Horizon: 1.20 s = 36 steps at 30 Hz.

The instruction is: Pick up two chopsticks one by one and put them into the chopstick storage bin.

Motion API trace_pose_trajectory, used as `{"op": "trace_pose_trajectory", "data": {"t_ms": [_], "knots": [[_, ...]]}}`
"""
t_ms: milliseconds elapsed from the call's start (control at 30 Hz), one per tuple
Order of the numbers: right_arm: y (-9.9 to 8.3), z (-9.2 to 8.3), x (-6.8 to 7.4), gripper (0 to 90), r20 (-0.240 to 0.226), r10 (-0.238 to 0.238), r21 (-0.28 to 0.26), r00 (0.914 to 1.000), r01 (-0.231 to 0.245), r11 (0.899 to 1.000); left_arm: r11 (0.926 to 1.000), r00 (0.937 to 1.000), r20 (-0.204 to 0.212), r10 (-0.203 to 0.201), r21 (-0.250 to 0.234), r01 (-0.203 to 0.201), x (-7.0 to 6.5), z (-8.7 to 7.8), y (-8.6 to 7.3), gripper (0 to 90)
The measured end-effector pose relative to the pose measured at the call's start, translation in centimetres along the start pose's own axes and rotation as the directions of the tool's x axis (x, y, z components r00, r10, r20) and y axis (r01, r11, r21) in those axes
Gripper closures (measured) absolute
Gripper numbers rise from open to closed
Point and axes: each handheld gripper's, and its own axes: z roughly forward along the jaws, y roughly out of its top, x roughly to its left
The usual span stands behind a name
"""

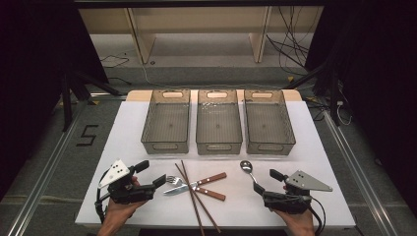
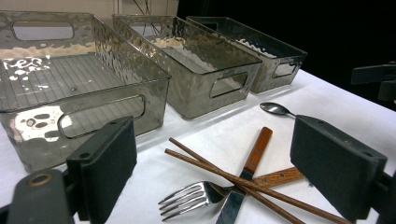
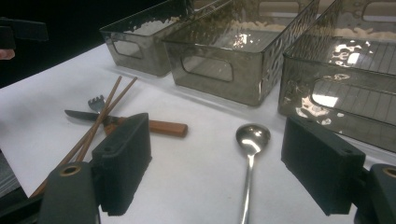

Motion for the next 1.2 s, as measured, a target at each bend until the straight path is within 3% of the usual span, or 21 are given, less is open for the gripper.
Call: {"op": "trace_pose_trajectory", "data": {"t_ms": [400, 433, 700, 900, 933, 1033, 1067, 1100, 1133, 1167, 1200], "knots": [[0.8, 0.4, 0.5, 26.1, 0.019, -0.008, 0.047, 0.9998, 0.007, 0.999, 1.0, 1.0, -0.004, -0.001, 0.002, 0.001, 0.1, 0.0, 0.0, 14.2], [1.2, 0.5, 0.8, 26.3, 0.029, -0.015, 0.074, 0.9995, 0.013, 0.997, 1.0, 1.0, -0.004, -0.001, 0.002, 0.001, 0.1, 0.0, 0.0, 14.2], [2.4, 1.2, 2.1, 27.0, -0.004, -0.025, 0.145, 0.9997, 0.025, 0.989, 1.0, 1.0, -0.008, -0.002, -0.001, 0.002, 0.1, -0.1, 0.0, 14.2], [3.2, 2.8, 3.9, 29.4, -0.045, -0.058, 0.234, 0.9973, 0.067, 0.97, 1.0, 1.0, -0.01, -0.001, -0.001, 0.001, 0.1, -0.1, 0.0, 14.2], [3.4, 3.5, 4.5, 29.8, -0.064, -0.07, 0.274, 0.9954, 0.085, 0.958, 1.0, 0.9999, -0.011, 0.0, -0.001, 0.0, 0.1, -0.1, 0.0, 14.1], [3.6, 4.2, 5.2, 31.2, -0.089, -0.07, 0.305, 0.9935, 0.094, 0.948, 1.0, 0.9999, -0.012, 0.0, -0.001, 0.0, 0.2, -0.1, 0.0, 14.1], [3.7, 4.9, 5.9, 32.4, -0.112, -0.072, 0.336, 0.9911, 0.106, 0.936, 1.0, 0.9999, -0.013, 0.0, -0.001, 0.0, 0.2, -0.1, 0.0, 14.1], [3.7, 5.3, 6.2, 32.7, -0.122, -0.075, 0.351, 0.9897, 0.114, 0.929, 1.0, 0.9999, -0.013, 0.001, -0.001, -0.001, 0.2, -0.1, 0.0, 14.2], [3.7, 5.3, 6.2, 32.7, -0.122, -0.075, 0.351, 0.9897, 0.114, 0.929, 1.0, 0.9999, -0.014, 0.001, -0.001, -0.001, 0.2, -0.1, 0.0, 14.2], [3.7, 6.0, 6.9, 34.1, -0.137, -0.08, 0.378, 0.9874, 0.126, 0.917, 1.0, 0.9999, -0.015, 0.002, -0.001, -0.002, 0.2, -0.1, 0.0, 14.1], [3.6, 6.3, 7.2, 34.7, -0.143, -0.079, 0.39, 0.9865, 0.13, 0.912, 1.0, 0.9999, -0.016, -0.001, -0.003, 0.001, 0.2, -0.1, 0.0, 14.1]]}}
